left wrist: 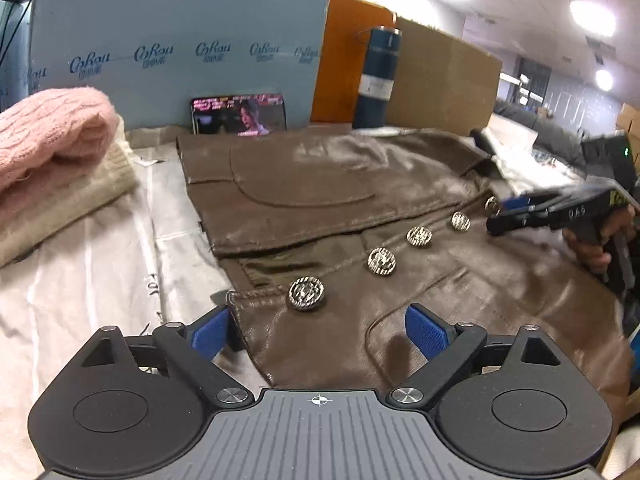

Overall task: Fold clothes
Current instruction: 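Grasp the jacket's button edge with both grippers, pull it flat, release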

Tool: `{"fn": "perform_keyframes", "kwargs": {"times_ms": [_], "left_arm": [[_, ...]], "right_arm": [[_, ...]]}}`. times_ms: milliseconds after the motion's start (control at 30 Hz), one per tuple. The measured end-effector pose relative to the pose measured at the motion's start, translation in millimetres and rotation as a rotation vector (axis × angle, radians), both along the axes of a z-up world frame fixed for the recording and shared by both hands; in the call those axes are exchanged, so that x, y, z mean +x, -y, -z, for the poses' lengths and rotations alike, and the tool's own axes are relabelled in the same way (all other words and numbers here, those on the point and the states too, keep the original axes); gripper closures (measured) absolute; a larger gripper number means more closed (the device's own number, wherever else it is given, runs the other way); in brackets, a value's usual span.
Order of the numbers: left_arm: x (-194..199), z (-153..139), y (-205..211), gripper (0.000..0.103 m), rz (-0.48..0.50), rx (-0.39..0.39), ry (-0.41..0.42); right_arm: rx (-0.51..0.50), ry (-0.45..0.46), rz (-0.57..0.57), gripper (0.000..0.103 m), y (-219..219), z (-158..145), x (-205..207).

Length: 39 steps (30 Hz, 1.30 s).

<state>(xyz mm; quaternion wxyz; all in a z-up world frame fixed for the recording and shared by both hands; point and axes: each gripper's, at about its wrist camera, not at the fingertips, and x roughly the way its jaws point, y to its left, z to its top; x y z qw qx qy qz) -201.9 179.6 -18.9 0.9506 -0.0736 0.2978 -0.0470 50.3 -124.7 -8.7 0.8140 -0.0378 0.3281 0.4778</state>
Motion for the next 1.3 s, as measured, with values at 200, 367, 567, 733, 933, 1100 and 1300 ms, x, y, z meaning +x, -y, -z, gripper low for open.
{"fn": "perform_keyframes", "kwargs": {"times_ms": [200, 367, 567, 733, 933, 1100, 1300], "left_arm": [[-1, 1, -2, 0.028, -0.01, -0.032, 0.014], [4, -6, 16, 0.097, -0.049, 0.146, 0.006], [11, -25, 31, 0.102, -0.074, 0.279, 0.114], [35, -13, 29, 0.101, -0.054, 0.318, 0.014], [36, -3, 26, 0.07, -0.115, 0.345, -0.015], [16, -16, 26, 0.025, -0.145, 0.345, 0.098], [-39, -36, 53, 0.003, 0.059, 0.351, 0.327]], "right_arm": [[0.038, -0.035, 0.031, 0.059, 11, 2, 3], [0.05, -0.024, 0.064, 0.09, 21, 2, 2], [0.105, 0.058, 0.075, 0.095, 36, -11, -5], [-0.005, 0.079, 0.098, 0.09, 26, -5, 2], [-0.023, 0.075, 0.124, 0.058, 26, 3, 6], [-0.04, 0.134, 0.128, 0.024, 24, 0, -2], [0.064, 0.216, 0.189, 0.012, 41, -9, -34]]}}
